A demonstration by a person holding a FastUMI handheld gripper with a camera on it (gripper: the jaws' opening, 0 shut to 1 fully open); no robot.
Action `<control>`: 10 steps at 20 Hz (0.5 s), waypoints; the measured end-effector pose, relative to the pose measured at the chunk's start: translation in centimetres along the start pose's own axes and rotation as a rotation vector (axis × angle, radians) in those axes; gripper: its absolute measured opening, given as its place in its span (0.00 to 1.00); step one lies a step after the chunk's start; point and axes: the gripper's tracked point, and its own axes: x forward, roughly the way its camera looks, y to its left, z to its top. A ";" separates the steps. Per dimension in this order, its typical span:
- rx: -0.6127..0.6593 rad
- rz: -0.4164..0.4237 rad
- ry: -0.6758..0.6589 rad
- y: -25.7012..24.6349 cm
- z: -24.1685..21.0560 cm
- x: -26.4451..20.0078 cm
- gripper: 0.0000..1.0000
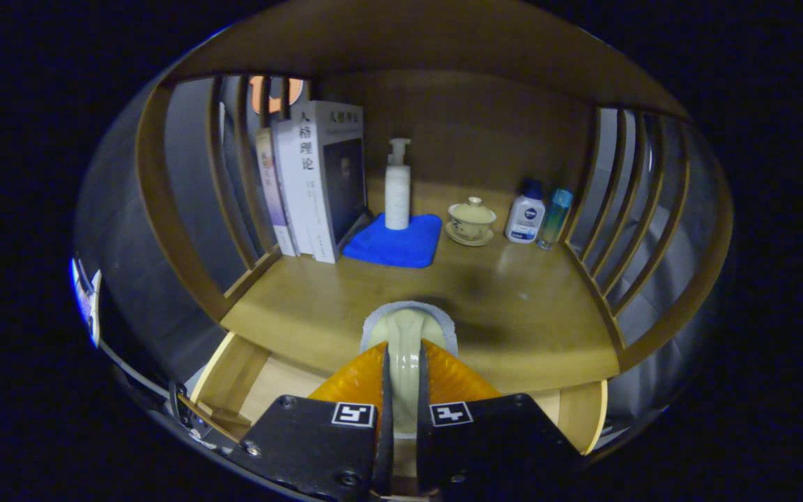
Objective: Pull open the drawer, take out the items inside it, and place them on the countertop above the cabinet.
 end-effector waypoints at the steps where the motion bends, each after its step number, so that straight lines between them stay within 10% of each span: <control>1: 0.005 -0.006 0.012 -0.4 0.4 0.7 0.16; 10: 0.078 0.006 0.060 -1.0 1.4 5.2 0.16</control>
